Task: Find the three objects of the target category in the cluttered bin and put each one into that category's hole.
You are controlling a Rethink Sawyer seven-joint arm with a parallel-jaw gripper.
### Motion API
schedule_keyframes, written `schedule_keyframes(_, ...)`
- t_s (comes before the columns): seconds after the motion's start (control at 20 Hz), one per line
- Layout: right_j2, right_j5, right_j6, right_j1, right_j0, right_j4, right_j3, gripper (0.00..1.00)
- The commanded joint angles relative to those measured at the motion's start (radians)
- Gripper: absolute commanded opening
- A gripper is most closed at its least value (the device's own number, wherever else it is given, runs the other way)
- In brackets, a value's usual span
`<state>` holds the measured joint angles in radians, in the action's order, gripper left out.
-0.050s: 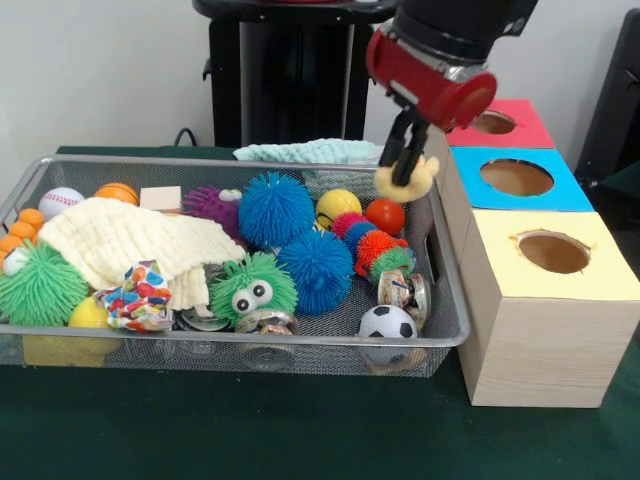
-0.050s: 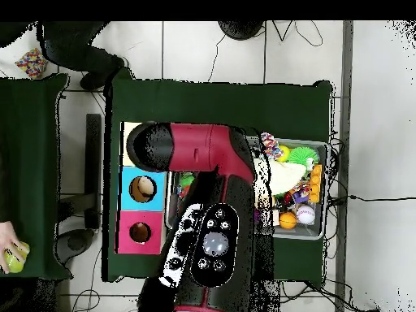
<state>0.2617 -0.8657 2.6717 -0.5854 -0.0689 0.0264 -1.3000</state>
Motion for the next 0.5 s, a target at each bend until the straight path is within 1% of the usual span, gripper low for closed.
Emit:
schedule_keyframes(0.05,-0.08,0.009,0.124,-0.012,-0.021,-0.071,-0.207,0.0)
schedule_keyframes(0.5,-0.062,0.052,0.136,-0.031,-0.05,-0.114,-0.275,0.0)
